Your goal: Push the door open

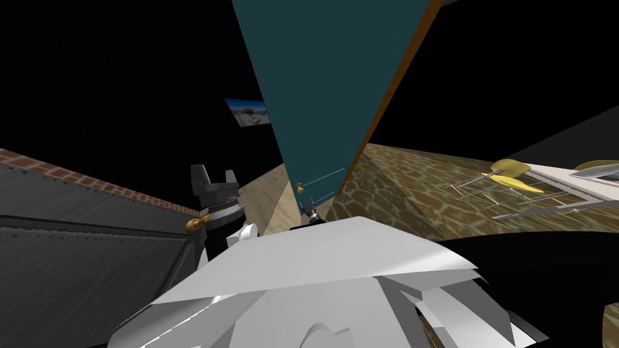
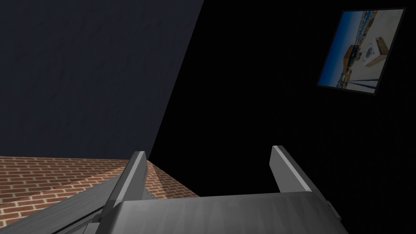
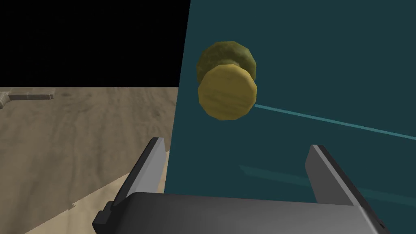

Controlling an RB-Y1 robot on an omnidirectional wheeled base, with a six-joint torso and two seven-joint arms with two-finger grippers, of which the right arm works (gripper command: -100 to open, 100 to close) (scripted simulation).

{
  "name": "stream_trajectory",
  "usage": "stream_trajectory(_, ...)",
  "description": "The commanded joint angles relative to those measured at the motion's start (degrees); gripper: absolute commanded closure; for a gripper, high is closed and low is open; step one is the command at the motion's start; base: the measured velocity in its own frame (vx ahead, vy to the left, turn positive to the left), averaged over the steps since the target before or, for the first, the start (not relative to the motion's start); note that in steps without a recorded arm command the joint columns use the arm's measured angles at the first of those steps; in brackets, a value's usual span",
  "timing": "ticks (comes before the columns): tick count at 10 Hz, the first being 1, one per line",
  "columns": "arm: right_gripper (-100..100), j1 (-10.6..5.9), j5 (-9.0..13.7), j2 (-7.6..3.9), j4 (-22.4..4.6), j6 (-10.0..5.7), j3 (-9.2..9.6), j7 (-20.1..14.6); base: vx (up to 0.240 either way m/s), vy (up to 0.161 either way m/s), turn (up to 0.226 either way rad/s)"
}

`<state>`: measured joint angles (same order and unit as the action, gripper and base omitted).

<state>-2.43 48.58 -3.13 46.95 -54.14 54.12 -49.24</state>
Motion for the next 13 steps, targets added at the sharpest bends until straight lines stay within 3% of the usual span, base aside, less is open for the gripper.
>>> stream_trajectory(1,-100,0.51,1.52,0.40,0.73,-0.18,0.90,-2.72,-0.047,-0.061,0.051)
stream_trajectory(4,-100,1.38,3.62,0.96,1.83,-0.50,2.23,-6.24,-0.028,-0.041,0.035)
stream_trajectory(5,-100,1.04,3.09,1.02,1.06,-0.64,1.99,-5.57,-0.013,-0.016,0.007)
stream_trajectory(6,-100,0.77,3.24,0.28,0.85,-0.63,1.74,-6.04,0.129,0.037,0.033)
stream_trajectory(8,-100,0.54,3.29,0.07,0.68,-0.58,1.50,-6.18,0.197,0.069,0.018)
stream_trajectory(13,-100,-0.08,3.42,0.79,0.23,-0.47,0.90,-6.52,0.173,0.044,0.018)
